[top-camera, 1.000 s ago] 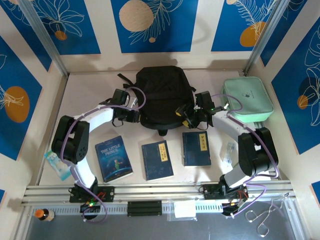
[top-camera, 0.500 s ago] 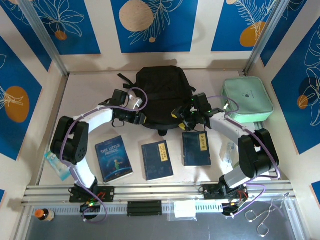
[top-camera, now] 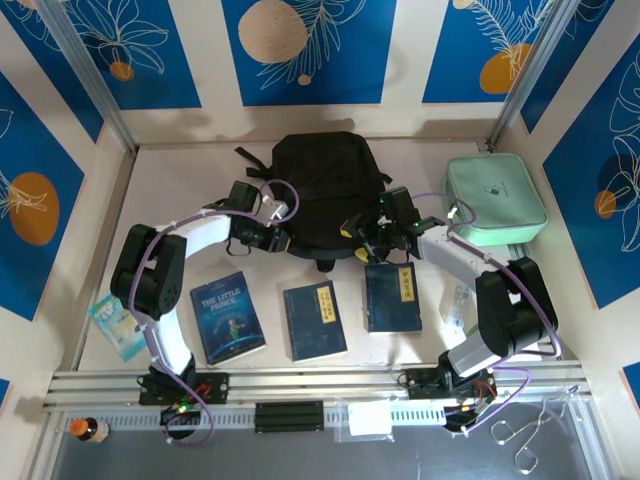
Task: Pack the student bag
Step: Unzip the student bag at the top-center of the table.
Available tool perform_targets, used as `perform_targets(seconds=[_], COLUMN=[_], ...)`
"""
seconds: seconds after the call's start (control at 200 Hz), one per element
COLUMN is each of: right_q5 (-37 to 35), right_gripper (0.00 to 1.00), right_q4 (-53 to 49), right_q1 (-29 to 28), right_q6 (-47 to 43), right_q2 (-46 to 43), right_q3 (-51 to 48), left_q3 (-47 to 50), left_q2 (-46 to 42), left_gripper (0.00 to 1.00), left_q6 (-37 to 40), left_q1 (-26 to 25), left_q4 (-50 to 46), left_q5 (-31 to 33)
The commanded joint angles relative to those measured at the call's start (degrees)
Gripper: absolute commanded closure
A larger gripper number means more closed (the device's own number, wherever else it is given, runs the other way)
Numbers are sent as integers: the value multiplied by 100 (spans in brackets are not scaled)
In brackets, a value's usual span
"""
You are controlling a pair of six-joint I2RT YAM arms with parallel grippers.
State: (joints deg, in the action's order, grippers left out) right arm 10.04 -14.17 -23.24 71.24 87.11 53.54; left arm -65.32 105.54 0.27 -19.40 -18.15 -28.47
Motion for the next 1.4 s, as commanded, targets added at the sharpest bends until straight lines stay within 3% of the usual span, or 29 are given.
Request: perform_targets(seconds=[0.0,0.05,0.405,0.545,0.63,0.705,0.935,1.28,1.395], right_q5=[-20,-112,-433,-712,-830,-918,-1215,-790,-548], right_gripper=[34,34,21,21,32,50,86,90,90], right_q4=[-40,-97,-272,-493,-560,-604,-599,-409,-280], right_q1=[-138,-242,-538,-591,-585,-576,-525,-438,-368], right_q6=[121,112,330,511,558,530,169,-335,-472], right_q2=[-107,-69,640,839,901,893,596,292,249], right_q3=[0,31,611,806,834,813,574,334,305], left_q3=[-142,-118,498,760,801,810,751,-110,-305], left_q2=[-39,-82,-609,-710,-727,-775,-869,-250,-179], left_gripper=[91,100,100,100,100,100,100,100,100], left_q6=[-22,-27,-503,-631,-668,-686,-762,-970,-993], left_q1=[41,47,-42,-84,-82,-82,-67,-1,93], left_q4=[144,176,794,1032,1064,1004,510,-66,-128], left_q5=[-13,9,-326,-343,-281,-89,1648,2882,2994])
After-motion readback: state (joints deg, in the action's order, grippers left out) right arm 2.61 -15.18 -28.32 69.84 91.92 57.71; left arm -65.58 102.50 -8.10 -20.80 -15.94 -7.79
